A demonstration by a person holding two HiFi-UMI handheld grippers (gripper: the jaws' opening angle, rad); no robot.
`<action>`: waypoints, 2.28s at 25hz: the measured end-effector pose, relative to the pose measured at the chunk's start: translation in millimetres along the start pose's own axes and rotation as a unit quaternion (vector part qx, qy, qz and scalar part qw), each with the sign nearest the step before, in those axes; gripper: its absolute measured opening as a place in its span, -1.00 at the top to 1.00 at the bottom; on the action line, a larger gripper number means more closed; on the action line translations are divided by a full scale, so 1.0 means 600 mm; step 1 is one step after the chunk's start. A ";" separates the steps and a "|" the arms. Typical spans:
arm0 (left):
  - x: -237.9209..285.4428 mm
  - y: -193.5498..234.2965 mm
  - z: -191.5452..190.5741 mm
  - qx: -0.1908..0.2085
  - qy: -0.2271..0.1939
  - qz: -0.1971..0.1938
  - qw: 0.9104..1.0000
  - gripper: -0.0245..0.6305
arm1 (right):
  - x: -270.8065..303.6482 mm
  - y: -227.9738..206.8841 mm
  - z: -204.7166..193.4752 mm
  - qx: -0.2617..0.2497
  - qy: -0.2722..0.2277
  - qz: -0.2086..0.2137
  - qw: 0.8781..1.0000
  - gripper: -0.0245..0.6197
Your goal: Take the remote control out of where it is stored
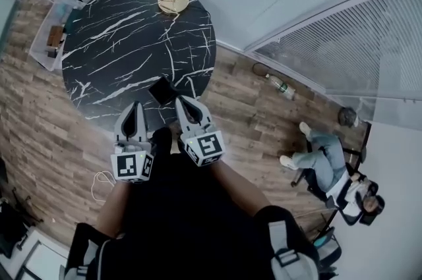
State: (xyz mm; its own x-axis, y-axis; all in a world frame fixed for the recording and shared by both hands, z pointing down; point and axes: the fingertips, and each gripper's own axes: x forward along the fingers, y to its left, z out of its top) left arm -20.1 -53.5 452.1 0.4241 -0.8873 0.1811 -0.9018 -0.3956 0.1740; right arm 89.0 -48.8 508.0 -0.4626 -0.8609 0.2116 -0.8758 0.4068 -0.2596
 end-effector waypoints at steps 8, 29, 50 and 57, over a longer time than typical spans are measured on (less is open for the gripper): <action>0.018 0.014 -0.021 -0.009 0.019 0.002 1.000 0.93 | 0.031 -0.018 -0.042 0.011 0.033 -0.006 0.999 0.93; 0.049 0.042 -0.084 -0.027 0.062 -0.001 0.998 0.93 | 0.093 -0.052 -0.157 0.018 0.114 -0.015 0.993 0.70; 0.073 0.077 -0.125 -0.044 0.090 0.006 0.995 0.93 | 0.149 -0.076 -0.224 0.017 0.170 -0.022 0.985 0.51; 0.079 0.081 -0.129 -0.048 0.092 0.008 0.995 0.94 | 0.159 -0.073 -0.241 0.019 0.184 -0.013 0.983 0.51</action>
State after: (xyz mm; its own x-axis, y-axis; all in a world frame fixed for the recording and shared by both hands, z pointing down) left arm -37.7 -96.5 544.1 0.4249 -0.8314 0.3579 -0.9006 -0.3485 0.2597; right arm 63.3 -104.5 675.9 -0.4645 -0.6988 0.5440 -0.8855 0.3684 -0.2830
